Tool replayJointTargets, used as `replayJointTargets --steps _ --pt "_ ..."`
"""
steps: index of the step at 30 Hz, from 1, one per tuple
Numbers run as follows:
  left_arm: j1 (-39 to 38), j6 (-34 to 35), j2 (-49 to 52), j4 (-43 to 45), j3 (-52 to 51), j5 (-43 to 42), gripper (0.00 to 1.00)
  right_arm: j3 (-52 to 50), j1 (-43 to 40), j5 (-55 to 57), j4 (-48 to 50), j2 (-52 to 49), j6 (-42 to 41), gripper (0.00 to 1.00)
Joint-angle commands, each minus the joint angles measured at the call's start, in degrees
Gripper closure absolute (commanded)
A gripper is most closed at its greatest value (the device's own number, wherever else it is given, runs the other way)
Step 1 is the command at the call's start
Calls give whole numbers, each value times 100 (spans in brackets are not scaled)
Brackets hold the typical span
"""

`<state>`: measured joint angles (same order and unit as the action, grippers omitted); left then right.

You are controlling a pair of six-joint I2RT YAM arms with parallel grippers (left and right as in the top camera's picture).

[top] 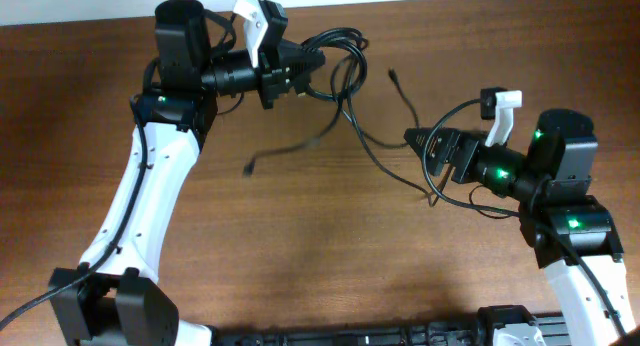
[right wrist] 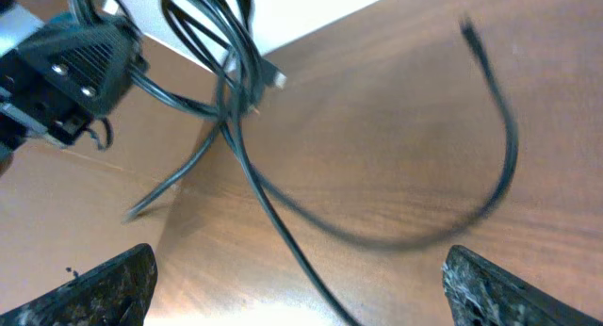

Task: Untangle cables

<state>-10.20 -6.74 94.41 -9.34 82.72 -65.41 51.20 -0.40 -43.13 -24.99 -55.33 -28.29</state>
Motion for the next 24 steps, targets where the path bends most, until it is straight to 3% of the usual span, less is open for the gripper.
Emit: replayJointTargets --steps 1,4,10,13,16,24 --pt "7 -365 -26 52 70 -1012 100 24 2 -457 717 59 192 6" --pt "-260 -275 -26 55 70 -1174 100 24 2 -925 1458 59 59 6" --pt "-1088 -201 -26 295 70 -413 100 24 2 -887 1202 37 262 7" --pt "-1113 227 -26 592 70 -374 100 24 2 -896 1115 -79 258 40" --pt "-1115 466 -26 629 70 -376 100 24 2 -898 1056 -223 258 46" --pt "-1366 612 -24 610 70 -400 100 24 2 -643 1198 -317 260 48"
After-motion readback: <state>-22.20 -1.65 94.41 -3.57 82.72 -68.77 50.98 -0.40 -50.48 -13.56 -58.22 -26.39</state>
